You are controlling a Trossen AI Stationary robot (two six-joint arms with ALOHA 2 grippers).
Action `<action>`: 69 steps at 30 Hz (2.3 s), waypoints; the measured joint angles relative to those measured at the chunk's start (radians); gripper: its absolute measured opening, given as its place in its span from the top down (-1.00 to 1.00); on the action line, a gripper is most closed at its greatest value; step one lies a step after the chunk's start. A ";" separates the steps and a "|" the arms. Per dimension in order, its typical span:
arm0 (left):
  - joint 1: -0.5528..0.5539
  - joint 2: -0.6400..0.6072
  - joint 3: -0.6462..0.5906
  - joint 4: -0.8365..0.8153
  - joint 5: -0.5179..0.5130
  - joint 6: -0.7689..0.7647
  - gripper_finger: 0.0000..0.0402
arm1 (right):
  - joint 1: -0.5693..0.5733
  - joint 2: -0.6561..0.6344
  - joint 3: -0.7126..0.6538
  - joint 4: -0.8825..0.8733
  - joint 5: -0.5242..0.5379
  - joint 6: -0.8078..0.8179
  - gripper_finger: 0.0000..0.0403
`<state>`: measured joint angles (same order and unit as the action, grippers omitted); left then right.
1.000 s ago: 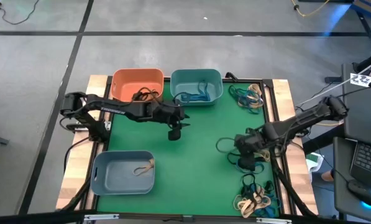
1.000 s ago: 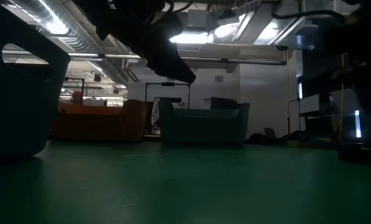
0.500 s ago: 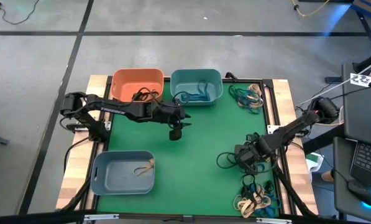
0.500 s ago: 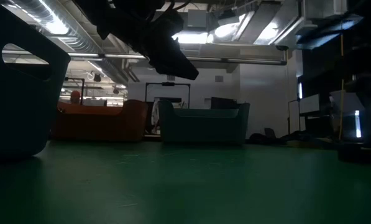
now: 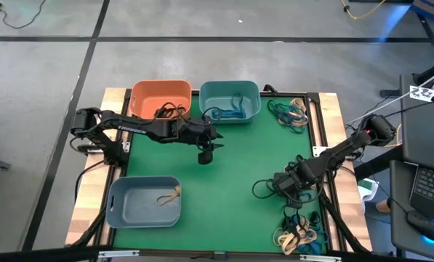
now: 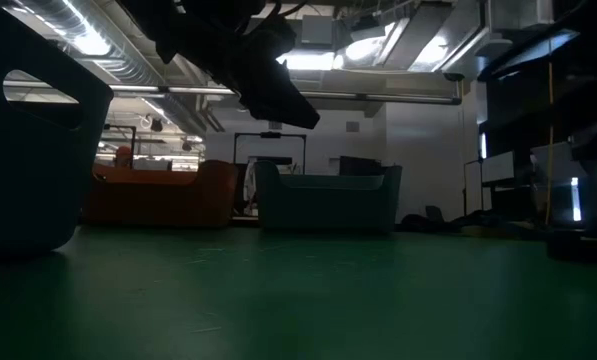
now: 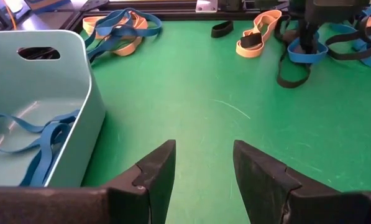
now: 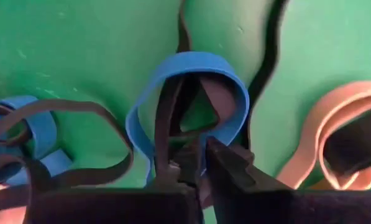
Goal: Sort rubber bands into baskets
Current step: Put the blue rubber band into the green bin
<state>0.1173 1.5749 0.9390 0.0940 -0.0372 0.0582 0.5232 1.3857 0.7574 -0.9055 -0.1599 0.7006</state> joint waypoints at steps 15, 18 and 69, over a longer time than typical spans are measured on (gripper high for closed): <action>0.000 0.000 0.000 0.000 0.000 0.000 0.21 | 0.000 0.000 0.000 -0.009 0.009 0.109 0.46; 0.000 0.000 0.000 0.000 0.000 0.001 0.21 | 0.000 0.000 0.000 -0.011 0.046 0.059 0.46; 0.000 0.000 0.000 -0.003 0.001 0.021 0.21 | 0.000 -0.010 0.069 -0.004 0.102 0.058 0.98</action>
<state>0.1173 1.5753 0.9394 0.0914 -0.0364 0.0791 0.5232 1.3754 0.8264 -0.9099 -0.0579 0.7581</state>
